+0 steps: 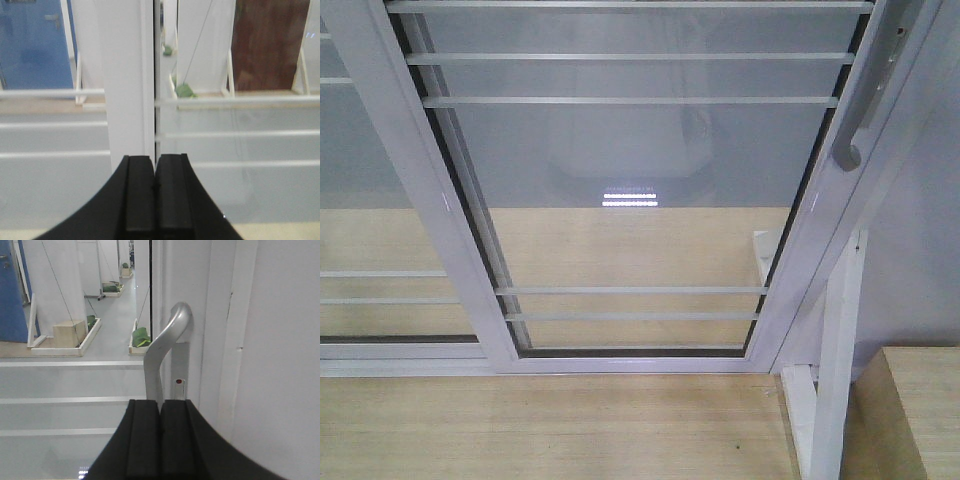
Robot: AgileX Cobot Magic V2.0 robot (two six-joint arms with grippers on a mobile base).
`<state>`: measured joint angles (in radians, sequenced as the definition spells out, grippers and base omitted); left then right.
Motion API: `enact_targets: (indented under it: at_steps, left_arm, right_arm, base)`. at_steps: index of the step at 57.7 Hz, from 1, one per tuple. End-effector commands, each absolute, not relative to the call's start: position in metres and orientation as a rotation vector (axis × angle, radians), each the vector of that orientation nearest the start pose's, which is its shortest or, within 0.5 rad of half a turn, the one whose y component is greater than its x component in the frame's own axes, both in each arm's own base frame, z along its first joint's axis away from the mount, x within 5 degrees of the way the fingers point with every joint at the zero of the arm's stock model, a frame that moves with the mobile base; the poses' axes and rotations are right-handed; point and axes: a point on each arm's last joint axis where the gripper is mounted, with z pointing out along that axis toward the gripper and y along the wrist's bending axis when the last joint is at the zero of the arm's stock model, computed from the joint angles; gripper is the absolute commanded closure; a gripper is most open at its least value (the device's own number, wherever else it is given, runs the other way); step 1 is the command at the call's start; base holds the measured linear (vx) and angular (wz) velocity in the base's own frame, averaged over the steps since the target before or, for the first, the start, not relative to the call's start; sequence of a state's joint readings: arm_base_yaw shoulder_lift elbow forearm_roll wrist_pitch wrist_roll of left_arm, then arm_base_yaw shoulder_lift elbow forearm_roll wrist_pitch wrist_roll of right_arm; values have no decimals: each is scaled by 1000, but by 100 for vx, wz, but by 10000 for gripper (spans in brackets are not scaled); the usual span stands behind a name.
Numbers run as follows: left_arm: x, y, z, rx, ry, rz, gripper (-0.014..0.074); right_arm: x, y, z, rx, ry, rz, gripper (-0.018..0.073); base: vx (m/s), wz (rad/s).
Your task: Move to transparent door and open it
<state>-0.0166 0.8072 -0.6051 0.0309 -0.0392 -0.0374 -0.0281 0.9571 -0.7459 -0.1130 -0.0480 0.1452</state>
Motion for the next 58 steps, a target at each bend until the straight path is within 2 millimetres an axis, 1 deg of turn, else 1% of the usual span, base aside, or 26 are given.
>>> enact_targets:
  at_steps: [1,7,11,18,24,29,38,47,52,58]
  left_arm:
    - [178,-4,359,2,1523,-37,531]
    - [180,-4,355,3,1547,-36,461]
    - [181,-4,352,5,1576,-33,403]
    - [185,-4,344,9,1651,-27,277]
    - [187,-4,340,6,1684,-29,212]
    - [187,-4,340,3,1679,-31,193]
    - [187,-4,341,3,1670,-32,195]
    - [187,-4,341,3,1670,-32,195]
    - [187,-4,341,3,1670,-32,195]
    - [187,-4,341,3,1670,-32,195]
  right_arm:
    - [216,-5,381,51,1503,33,483]
    - [222,-5,372,47,1559,23,401]
    - [225,-6,367,49,1597,20,319]
    - [232,-6,357,53,1655,17,158]
    - [243,-6,349,76,1674,37,87]
    - [255,-6,340,24,1673,6,80]
    - [281,-2,324,-103,1621,-32,80]
    - [307,1,303,-109,1545,13,80]
    - [319,1,290,-116,1535,22,80]
    - [335,1,280,-125,1546,16,80]
  base:
    - [0,0]
    - [0,0]
    - [0,0]
    - [0,0]
    - [0,0]
    - [0,0]
    - [0,0]
    - [0,0]
    - [0,0]
    - [0,0]
